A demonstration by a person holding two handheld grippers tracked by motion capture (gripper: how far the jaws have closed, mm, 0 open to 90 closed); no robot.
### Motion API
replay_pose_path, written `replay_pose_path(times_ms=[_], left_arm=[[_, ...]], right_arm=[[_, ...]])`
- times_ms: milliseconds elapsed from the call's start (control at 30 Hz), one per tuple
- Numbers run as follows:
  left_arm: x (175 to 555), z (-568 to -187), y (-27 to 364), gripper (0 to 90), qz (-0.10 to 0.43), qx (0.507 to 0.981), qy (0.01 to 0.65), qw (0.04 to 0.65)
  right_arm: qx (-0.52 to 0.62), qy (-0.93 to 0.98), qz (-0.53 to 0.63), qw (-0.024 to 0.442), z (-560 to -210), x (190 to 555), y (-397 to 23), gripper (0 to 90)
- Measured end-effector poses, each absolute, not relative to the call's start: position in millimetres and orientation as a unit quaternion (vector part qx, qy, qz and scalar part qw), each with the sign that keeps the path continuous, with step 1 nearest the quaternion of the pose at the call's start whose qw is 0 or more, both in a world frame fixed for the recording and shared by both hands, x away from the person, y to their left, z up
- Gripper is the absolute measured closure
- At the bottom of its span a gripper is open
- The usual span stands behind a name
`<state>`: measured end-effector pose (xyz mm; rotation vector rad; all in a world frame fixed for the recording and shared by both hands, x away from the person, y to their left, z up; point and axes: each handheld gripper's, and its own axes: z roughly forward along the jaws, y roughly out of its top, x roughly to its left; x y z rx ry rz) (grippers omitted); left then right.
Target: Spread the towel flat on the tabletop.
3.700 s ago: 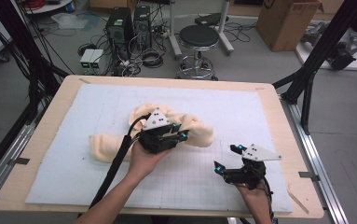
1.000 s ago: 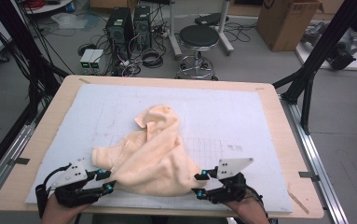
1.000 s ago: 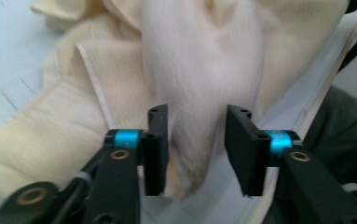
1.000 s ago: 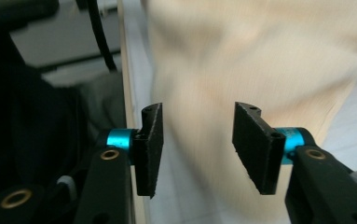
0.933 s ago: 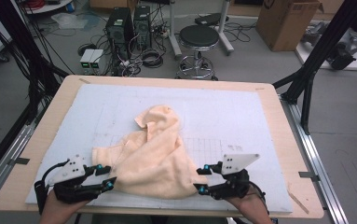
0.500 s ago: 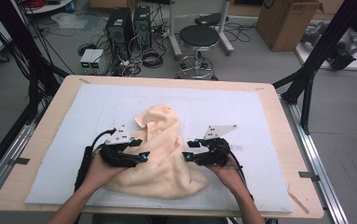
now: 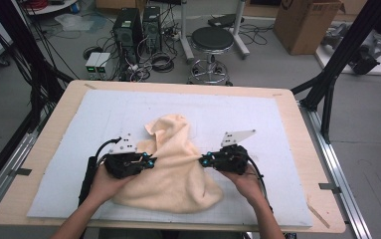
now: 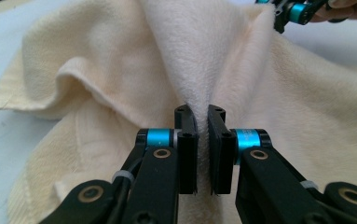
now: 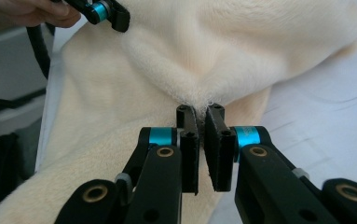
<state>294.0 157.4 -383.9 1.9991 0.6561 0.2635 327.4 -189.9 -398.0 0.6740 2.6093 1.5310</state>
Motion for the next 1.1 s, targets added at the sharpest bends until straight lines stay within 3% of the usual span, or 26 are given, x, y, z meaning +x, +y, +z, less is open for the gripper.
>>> replay_pose_path(times_ms=[200,267,367,500,633,667,733,800,967,1100], left_arm=[[267.1,-374.1,156.3,83.5,0.104,0.826,0.252,0.494],[255.3,-373.6,166.1,83.6,0.109,0.828,0.255,0.488],[237.6,-377.6,188.0,83.7,0.118,0.834,0.264,0.471],[216.9,-392.3,218.6,83.8,0.127,0.846,0.286,0.432],[207.3,-404.1,242.0,82.4,0.111,0.841,0.306,0.432],[207.9,-402.1,243.4,77.6,0.113,0.835,0.309,0.442],[213.8,-394.2,241.3,59.9,0.122,0.821,0.318,0.458],[222.7,-385.4,233.1,51.2,0.127,0.811,0.314,0.477],[259.1,-370.4,199.4,45.1,0.130,0.816,0.282,0.487],[284.9,-375.0,176.9,43.1,0.134,0.828,0.273,0.471]], right_arm=[[0.176,0.857,0.478,0.075,-356.8,285.3,-192.2,85.2],[0.164,0.863,0.472,0.074,-357.6,273.9,-184.6,85.1],[0.150,0.865,0.477,0.035,-372.3,264.0,-167.2,83.9],[0.127,0.871,0.475,0.001,-391.2,256.6,-148.3,69.2],[0.151,0.864,0.479,0.017,-391.3,262.8,-159.3,63.0],[0.163,0.863,0.478,0.024,-391.5,267.2,-163.1,62.5],[0.184,0.864,0.467,0.044,-393.2,277.1,-168.6,61.6],[0.199,0.860,0.467,0.043,-396.9,288.0,-168.9,59.8],[0.217,0.862,0.454,0.053,-409.9,308.5,-158.6,56.7],[0.229,0.866,0.443,0.036,-424.2,318.1,-151.9,55.9]])
